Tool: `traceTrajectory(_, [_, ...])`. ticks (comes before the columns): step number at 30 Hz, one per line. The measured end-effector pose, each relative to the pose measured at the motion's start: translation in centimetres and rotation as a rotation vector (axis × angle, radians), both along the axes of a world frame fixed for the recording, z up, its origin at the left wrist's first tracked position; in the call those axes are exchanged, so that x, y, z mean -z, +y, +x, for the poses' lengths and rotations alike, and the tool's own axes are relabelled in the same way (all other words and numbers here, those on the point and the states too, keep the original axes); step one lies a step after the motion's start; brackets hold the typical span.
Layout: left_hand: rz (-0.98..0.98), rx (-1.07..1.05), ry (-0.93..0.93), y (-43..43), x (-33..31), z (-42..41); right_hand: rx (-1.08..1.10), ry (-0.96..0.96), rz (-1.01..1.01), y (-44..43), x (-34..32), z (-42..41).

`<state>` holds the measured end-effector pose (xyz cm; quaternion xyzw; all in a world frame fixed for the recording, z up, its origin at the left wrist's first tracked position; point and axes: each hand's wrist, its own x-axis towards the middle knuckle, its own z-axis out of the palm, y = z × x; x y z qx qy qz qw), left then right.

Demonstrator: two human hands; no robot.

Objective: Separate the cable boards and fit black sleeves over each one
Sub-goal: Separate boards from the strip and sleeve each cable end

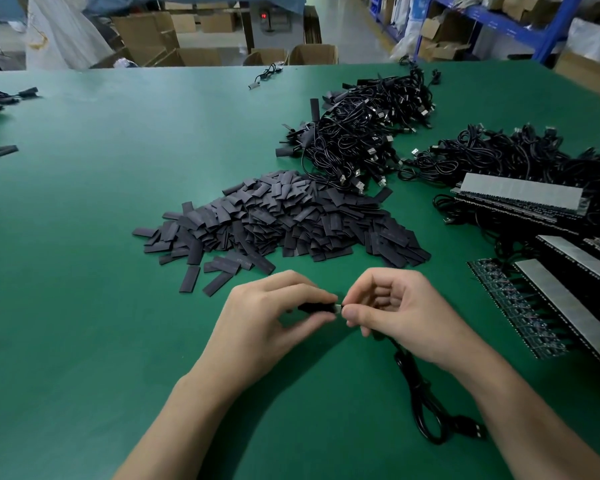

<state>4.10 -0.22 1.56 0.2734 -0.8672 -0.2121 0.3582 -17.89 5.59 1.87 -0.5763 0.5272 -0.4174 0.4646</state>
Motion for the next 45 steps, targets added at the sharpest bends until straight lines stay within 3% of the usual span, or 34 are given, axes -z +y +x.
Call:
traceTrajectory(4, [0.491, -0.072, 0.048, -0.2, 0.2, 0.1, 0.097, 0.082, -0.091, 0.2, -0.3, 0.0])
traceTrajectory(7, [0.698, -0.038, 0.119, -0.4, 0.2, -0.1, 0.127, 0.278, -0.219, 0.5, -0.4, 0.6])
traceTrajectory(10, [0.737, -0.028, 0.190, -0.5, 0.0, 0.0, 0.126, 0.274, -0.272, 0.5, -0.4, 0.9])
traceTrajectory(13, [0.724, 0.003, 0.274, -0.5, -0.1, 0.1, 0.113, 0.110, -0.128, 0.4, -0.3, 0.7])
traceTrajectory(16, [0.733, 0.025, 0.313, -0.4, -0.4, 0.1, 0.061, 0.106, -0.054, 0.4, -0.1, 0.5])
traceTrajectory(22, [0.544, -0.022, 0.175, -0.6, -0.1, 0.3, 0.020, 0.117, -0.022, 0.4, 0.0, 0.4])
traceTrajectory(28, [0.321, -0.065, 0.054, -0.7, 0.1, 0.4, 0.122, 0.291, -0.218, 0.6, 0.1, 1.2])
traceTrajectory(35, [0.005, -0.053, 0.043, -0.6, 0.1, 0.4, 0.027, 0.145, -0.049, 0.3, 0.3, 0.5])
traceTrajectory(45, [-0.082, -0.054, 0.069, -0.5, 0.5, 0.3, 0.019, 0.038, -0.002, 0.1, 0.9, 0.8])
